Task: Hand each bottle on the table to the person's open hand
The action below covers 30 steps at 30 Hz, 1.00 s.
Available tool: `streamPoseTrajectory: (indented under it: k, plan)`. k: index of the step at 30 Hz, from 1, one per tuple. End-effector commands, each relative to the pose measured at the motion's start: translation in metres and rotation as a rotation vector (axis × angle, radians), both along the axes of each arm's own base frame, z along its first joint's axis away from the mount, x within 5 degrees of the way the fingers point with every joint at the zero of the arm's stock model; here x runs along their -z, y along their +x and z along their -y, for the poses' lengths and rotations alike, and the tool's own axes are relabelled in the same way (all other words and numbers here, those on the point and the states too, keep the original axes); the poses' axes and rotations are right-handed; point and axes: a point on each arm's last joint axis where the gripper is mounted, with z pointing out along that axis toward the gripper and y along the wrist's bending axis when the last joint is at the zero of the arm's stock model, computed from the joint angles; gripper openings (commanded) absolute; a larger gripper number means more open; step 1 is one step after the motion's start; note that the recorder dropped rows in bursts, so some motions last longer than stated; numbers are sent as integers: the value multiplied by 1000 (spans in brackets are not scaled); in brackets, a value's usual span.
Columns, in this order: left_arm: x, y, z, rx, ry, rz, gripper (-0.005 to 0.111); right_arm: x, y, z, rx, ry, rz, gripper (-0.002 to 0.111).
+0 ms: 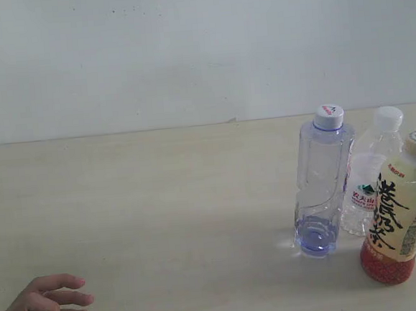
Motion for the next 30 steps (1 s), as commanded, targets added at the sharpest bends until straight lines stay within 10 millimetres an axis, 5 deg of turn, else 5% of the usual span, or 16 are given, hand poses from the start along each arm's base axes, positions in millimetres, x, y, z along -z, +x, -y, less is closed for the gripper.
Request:
streamPoseTrajectory:
  k: [1,30]
  plan:
    - [-2,0,0,-3,7,8,4,-1,0,0,4,-16,7,0]
    - [-2,0,0,-3,7,8,4,-3,0,0,6,-19,31,0]
